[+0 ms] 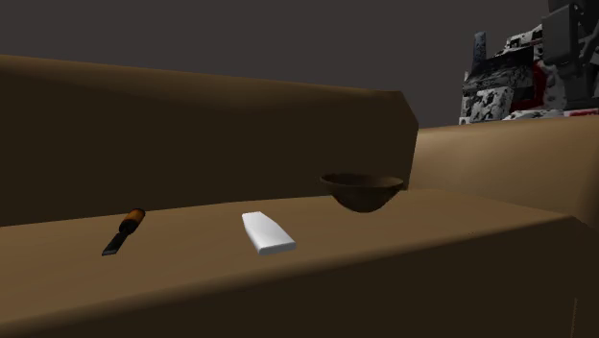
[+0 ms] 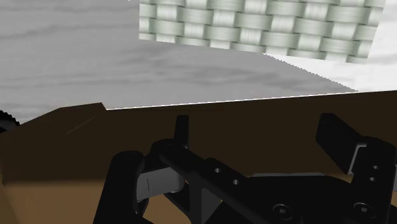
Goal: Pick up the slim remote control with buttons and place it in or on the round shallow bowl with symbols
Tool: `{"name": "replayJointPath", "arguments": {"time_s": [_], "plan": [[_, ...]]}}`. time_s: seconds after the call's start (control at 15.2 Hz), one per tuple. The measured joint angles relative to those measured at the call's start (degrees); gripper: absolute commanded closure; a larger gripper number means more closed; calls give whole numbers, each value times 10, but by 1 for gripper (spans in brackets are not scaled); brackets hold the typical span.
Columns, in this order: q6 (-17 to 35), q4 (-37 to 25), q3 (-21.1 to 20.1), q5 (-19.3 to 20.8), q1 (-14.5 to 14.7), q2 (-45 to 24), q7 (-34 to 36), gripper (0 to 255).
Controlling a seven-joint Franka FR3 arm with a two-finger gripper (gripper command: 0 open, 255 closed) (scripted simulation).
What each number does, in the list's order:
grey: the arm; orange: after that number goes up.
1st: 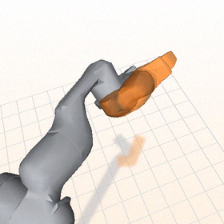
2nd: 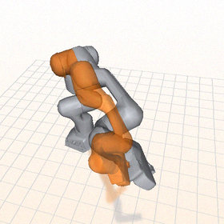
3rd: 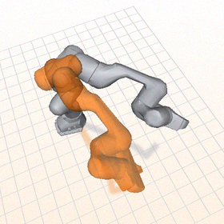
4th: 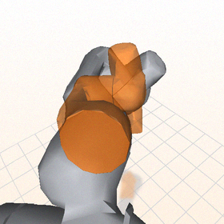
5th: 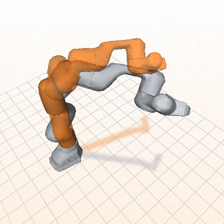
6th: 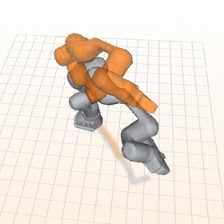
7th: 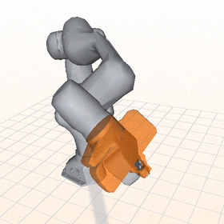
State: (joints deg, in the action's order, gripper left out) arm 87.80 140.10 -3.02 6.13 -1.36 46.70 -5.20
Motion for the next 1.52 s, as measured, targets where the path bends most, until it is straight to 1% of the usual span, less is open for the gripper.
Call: {"name": "replayJointPath", "arguments": {"time_s": [0.13, 0.33, 0.79, 1.06, 1.19, 1.52], "plan": [[5, 0, -3, -3, 2, -4, 4, 0], [37, 0, -24, -22, 12, -36, 27, 0], [136, -9, -81, -62, 35, -136, 89, 0], [181, -34, -111, -74, 44, -199, 123, 0], [202, -56, -131, -77, 49, -240, 145, 0], [257, -102, -167, -68, 57, -334, 192, 0]]}}
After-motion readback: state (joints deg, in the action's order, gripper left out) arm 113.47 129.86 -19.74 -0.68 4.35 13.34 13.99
